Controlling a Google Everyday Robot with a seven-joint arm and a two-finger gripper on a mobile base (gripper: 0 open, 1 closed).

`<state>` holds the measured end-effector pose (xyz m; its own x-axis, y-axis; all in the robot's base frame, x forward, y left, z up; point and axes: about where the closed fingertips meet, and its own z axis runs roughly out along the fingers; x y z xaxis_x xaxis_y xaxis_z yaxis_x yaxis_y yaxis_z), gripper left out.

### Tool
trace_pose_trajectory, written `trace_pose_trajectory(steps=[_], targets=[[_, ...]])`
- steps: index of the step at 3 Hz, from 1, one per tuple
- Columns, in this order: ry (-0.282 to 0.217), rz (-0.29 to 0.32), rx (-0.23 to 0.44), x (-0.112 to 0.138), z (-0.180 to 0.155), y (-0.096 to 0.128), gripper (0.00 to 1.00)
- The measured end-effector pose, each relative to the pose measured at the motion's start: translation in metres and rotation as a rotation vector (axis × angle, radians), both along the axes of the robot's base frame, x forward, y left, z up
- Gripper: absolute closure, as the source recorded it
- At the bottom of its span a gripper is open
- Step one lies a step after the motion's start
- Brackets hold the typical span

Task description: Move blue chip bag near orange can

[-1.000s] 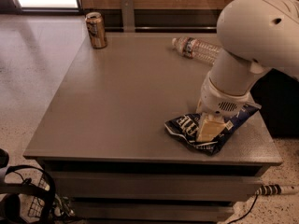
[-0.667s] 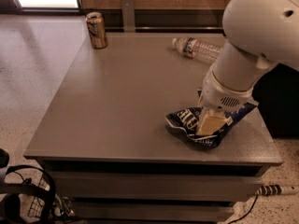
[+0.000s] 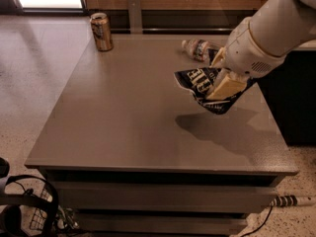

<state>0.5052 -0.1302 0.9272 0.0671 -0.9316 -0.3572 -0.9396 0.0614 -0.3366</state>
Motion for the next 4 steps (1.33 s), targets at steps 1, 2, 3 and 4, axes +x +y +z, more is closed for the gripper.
trace_pose_trajectory(steps=[1, 2, 3, 4], targets=[[-0.144, 0.101, 0.146, 0.060, 0.055, 0.016, 1.00], [-0.231, 0.134, 0.232, 0.101, 0.093, 0.024, 1.00], [-0.228, 0.135, 0.231, 0.100, 0.092, 0.024, 1.00], [-0.231, 0.153, 0.218, 0.115, 0.087, 0.032, 1.00]])
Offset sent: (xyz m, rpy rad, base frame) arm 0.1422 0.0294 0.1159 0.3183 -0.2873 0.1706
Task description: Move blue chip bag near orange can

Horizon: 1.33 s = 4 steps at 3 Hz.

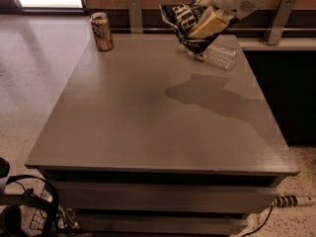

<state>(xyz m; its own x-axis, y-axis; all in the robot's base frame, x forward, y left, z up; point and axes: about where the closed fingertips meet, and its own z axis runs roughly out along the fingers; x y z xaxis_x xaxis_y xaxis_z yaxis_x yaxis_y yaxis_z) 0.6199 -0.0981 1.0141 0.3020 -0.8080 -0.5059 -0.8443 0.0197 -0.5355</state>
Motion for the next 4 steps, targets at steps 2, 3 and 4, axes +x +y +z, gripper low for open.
trace_pose_trajectory(steps=[2, 3, 4], targets=[[-0.045, 0.043, -0.056, 0.103, -0.034, 0.022, 1.00], [-0.067, 0.051, -0.051, 0.148, -0.052, 0.034, 1.00], [-0.074, 0.079, -0.025, 0.175, -0.071, 0.054, 1.00]])
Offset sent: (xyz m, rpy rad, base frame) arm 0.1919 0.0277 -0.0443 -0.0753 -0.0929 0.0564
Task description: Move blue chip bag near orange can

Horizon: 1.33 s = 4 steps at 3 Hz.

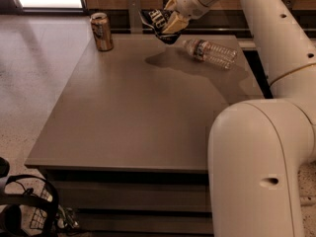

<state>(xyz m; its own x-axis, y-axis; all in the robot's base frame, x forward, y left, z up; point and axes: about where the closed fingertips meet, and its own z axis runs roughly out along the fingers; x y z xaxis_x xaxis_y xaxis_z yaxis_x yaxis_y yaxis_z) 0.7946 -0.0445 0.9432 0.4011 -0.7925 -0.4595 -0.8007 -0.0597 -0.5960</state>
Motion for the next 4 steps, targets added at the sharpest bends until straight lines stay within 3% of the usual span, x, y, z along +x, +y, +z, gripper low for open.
trace_pose_trajectory(steps=[2, 3, 4], targets=[[0.017, 0.106, 0.052, 0.016, -0.026, 0.057, 1.00], [0.020, 0.106, 0.053, 0.018, -0.029, 0.058, 0.82], [0.024, 0.110, 0.052, 0.018, -0.032, 0.061, 0.58]])
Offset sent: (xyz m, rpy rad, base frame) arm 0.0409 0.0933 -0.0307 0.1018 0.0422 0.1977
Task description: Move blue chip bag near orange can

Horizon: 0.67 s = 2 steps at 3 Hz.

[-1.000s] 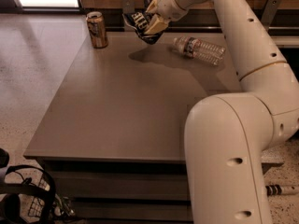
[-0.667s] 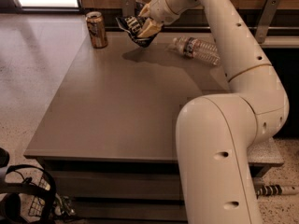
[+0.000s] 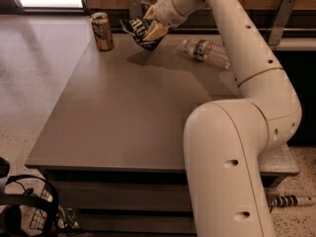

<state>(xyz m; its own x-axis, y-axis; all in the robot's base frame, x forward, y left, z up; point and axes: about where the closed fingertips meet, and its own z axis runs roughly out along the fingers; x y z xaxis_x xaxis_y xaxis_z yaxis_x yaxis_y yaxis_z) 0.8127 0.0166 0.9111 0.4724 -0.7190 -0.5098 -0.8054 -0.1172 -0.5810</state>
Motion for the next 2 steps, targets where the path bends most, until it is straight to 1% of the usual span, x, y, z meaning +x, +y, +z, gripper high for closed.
trace_pose_trajectory(steps=[2], targets=[[0.009, 0.008, 0.000, 0.0010, -0.0066, 0.0065, 0.12]])
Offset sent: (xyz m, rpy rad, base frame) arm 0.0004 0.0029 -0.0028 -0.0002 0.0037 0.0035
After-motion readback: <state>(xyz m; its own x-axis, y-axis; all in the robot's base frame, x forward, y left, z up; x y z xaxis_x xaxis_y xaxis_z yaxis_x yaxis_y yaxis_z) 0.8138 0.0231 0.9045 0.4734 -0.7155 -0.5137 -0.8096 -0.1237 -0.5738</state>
